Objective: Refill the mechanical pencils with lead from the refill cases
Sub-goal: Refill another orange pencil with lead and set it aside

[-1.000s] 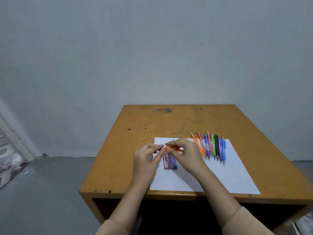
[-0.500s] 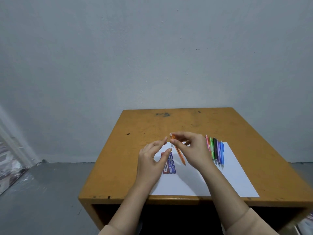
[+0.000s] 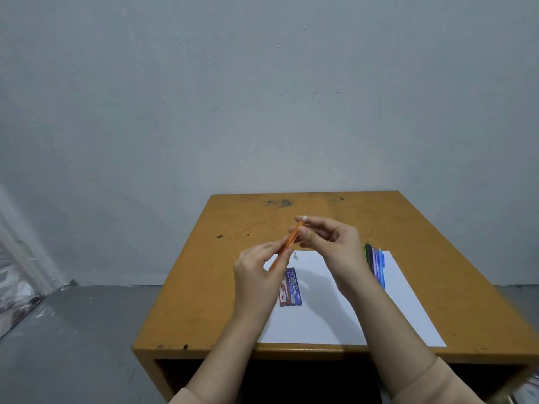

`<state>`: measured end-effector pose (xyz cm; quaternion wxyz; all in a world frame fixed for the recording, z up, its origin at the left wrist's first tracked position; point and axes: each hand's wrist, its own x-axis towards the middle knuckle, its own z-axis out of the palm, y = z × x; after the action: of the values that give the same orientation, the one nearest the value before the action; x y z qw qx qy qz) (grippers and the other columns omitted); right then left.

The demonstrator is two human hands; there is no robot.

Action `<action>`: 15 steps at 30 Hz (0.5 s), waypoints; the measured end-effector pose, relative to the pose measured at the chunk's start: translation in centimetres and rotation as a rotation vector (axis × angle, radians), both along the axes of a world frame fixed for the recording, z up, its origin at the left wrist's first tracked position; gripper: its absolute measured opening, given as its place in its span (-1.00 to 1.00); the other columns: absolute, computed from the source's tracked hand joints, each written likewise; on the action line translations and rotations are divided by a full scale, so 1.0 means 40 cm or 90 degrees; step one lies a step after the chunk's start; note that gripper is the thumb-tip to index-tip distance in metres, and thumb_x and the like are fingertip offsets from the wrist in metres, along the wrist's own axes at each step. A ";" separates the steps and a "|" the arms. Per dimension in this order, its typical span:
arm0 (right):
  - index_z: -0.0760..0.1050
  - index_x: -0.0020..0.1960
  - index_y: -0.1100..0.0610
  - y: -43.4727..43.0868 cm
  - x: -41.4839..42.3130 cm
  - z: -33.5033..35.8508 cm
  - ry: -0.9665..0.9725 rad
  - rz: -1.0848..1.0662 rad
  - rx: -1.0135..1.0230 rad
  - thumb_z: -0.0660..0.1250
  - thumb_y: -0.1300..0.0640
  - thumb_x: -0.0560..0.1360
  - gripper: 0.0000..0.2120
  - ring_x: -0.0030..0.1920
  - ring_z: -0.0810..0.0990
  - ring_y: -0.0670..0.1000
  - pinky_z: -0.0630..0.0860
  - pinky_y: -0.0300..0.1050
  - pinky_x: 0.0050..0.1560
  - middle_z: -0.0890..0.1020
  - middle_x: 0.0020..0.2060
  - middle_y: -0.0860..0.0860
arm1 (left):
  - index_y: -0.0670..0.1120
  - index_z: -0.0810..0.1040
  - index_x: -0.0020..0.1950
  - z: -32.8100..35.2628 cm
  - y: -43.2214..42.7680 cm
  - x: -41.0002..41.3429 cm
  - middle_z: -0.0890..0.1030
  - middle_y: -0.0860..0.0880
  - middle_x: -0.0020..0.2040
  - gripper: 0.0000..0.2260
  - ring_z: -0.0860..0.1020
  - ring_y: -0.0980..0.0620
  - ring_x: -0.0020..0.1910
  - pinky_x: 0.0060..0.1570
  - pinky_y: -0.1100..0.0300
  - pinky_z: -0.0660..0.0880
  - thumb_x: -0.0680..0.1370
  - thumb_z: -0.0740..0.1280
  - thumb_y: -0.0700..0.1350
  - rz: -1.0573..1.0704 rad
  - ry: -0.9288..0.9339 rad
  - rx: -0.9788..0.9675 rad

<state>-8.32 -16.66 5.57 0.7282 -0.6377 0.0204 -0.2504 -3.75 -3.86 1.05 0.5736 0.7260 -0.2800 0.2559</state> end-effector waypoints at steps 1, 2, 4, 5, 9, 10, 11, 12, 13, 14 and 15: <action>0.62 0.05 0.21 -0.005 0.002 -0.005 0.005 -0.003 -0.007 0.43 0.32 0.41 -0.79 -0.12 0.68 0.03 0.55 -0.25 -0.16 0.70 -0.12 0.16 | 0.05 0.67 0.04 -0.005 0.004 0.004 0.57 0.39 -0.11 -0.79 0.58 0.29 -0.04 -0.02 -0.04 0.55 0.42 0.43 -0.05 0.013 -0.014 0.002; 0.63 0.05 0.19 -0.010 0.003 -0.010 0.013 -0.007 -0.012 0.44 0.31 0.40 -0.77 -0.13 0.68 0.02 0.55 -0.26 -0.16 0.70 -0.13 0.15 | 0.01 0.69 0.02 -0.012 0.009 0.010 0.56 0.38 -0.11 -0.81 0.57 0.30 -0.05 -0.04 -0.05 0.54 0.42 0.43 -0.07 0.027 -0.023 0.004; 0.64 0.02 0.14 -0.022 0.011 -0.025 0.032 -0.027 -0.024 0.46 0.30 0.40 -0.79 -0.17 0.68 0.00 0.54 -0.28 -0.19 0.71 -0.15 0.12 | -0.03 0.69 0.00 -0.030 0.024 0.025 0.55 0.36 -0.13 -0.82 0.54 0.31 -0.07 -0.07 -0.06 0.53 0.41 0.43 -0.09 0.054 -0.030 0.019; 0.64 0.00 0.12 -0.029 0.020 -0.038 0.046 -0.046 -0.033 0.46 0.30 0.41 -0.81 -0.20 0.68 -0.01 0.53 -0.29 -0.20 0.71 -0.17 0.11 | -0.04 0.70 -0.01 -0.042 0.032 0.034 0.57 0.33 -0.13 -0.82 0.53 0.29 -0.09 -0.08 -0.07 0.52 0.41 0.43 -0.10 0.067 -0.036 0.034; 0.64 -0.07 0.08 -0.054 0.072 -0.108 0.128 -0.128 -0.089 0.41 0.33 0.45 -0.83 -0.29 0.62 -0.12 0.48 -0.33 -0.24 0.68 -0.27 0.03 | -0.06 0.69 -0.01 -0.097 0.061 0.066 0.59 0.21 -0.13 -0.81 0.47 0.30 -0.11 -0.07 0.00 0.45 0.41 0.41 -0.09 0.122 -0.033 0.104; 0.65 -0.04 0.12 -0.060 0.086 -0.128 0.157 -0.140 -0.111 0.39 0.32 0.47 -0.85 -0.29 0.61 -0.13 0.48 -0.32 -0.22 0.67 -0.29 0.00 | -0.06 0.69 0.00 -0.110 0.066 0.071 0.58 0.21 -0.12 -0.81 0.45 0.33 -0.09 -0.06 0.02 0.43 0.42 0.40 -0.09 0.130 -0.026 0.119; 0.65 -0.02 0.15 -0.065 0.100 -0.147 0.184 -0.151 -0.136 0.38 0.32 0.48 -0.85 -0.28 0.59 -0.14 0.48 -0.31 -0.19 0.66 -0.29 -0.03 | -0.07 0.69 0.01 -0.124 0.071 0.076 0.60 0.20 -0.11 -0.82 0.43 0.34 -0.08 -0.04 0.04 0.41 0.43 0.41 -0.09 0.137 -0.020 0.132; 0.65 -0.01 0.16 -0.070 0.112 -0.162 0.205 -0.158 -0.160 0.36 0.32 0.49 -0.85 -0.26 0.58 -0.15 0.48 -0.29 -0.16 0.64 -0.28 -0.04 | -0.07 0.68 0.01 -0.137 0.075 0.080 0.63 0.16 -0.10 -0.83 0.43 0.34 -0.06 -0.03 0.05 0.39 0.44 0.44 -0.11 0.142 -0.014 0.144; 0.65 0.00 0.18 -0.075 0.125 -0.175 0.221 -0.166 -0.180 0.35 0.32 0.49 -0.84 -0.23 0.58 -0.14 0.47 -0.26 -0.12 0.64 -0.25 -0.04 | -0.08 0.68 0.02 -0.148 0.079 0.082 0.65 0.12 -0.10 -0.83 0.43 0.33 -0.05 -0.02 0.07 0.36 0.44 0.47 -0.14 0.143 -0.007 0.154; 0.65 0.01 0.19 -0.079 0.136 -0.185 0.236 -0.170 -0.197 0.34 0.33 0.50 -0.84 -0.19 0.58 -0.12 0.45 -0.25 -0.09 0.64 -0.21 -0.02 | -0.09 0.68 0.01 -0.158 0.081 0.084 0.67 0.08 -0.10 -0.82 0.44 0.32 -0.05 0.00 0.10 0.33 0.43 0.48 -0.18 0.144 -0.003 0.166; 0.65 0.03 0.20 -0.083 0.146 -0.191 0.250 -0.169 -0.213 0.34 0.33 0.50 -0.83 -0.14 0.59 -0.09 0.45 -0.25 -0.07 0.64 -0.18 0.00 | -0.09 0.68 0.01 -0.165 0.083 0.084 0.67 0.07 -0.11 -0.82 0.43 0.32 -0.05 0.00 0.12 0.30 0.41 0.49 -0.20 0.145 -0.006 0.178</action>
<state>-2.46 -19.98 -2.08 0.5559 -0.7768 0.2028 -0.2155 -0.38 -0.55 -5.56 0.4334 0.8245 -0.2311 0.2810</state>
